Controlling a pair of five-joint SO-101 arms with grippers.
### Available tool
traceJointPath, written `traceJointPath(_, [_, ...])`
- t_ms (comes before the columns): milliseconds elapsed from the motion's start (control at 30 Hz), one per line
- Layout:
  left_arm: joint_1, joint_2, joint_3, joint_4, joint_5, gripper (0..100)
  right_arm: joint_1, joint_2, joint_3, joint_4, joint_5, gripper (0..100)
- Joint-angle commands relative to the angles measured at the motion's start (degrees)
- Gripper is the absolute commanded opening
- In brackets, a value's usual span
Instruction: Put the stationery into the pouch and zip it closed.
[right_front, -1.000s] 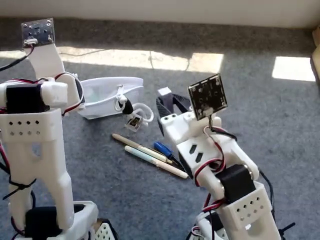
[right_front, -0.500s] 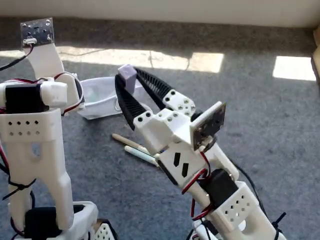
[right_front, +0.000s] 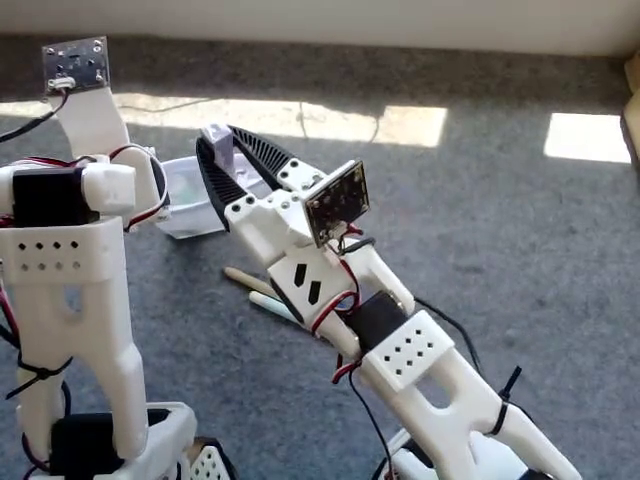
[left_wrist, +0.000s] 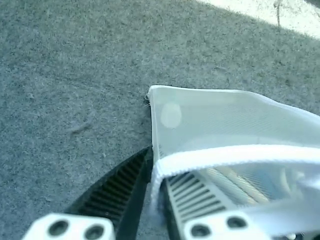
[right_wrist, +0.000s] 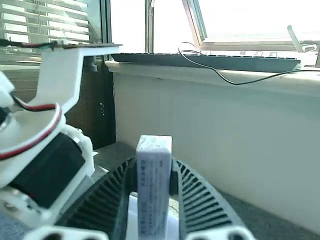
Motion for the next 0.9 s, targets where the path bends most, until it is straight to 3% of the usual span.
traceJointPath(0, [1.4,-0.5,-2.8,0.3,0.4,1,-1.9,0.5,-0.7,-2.2,-0.5,0.5])
traceJointPath(700, [1.2,-0.6,-2.8,1.1,0.2,1,-4.3,0.7,-0.1,-0.5,-0.3,0.8])
traceJointPath(867, [1.1,-0.6,-2.8,1.1,0.2,1,-4.3,0.7,-0.7,5.8,-0.4,12.2])
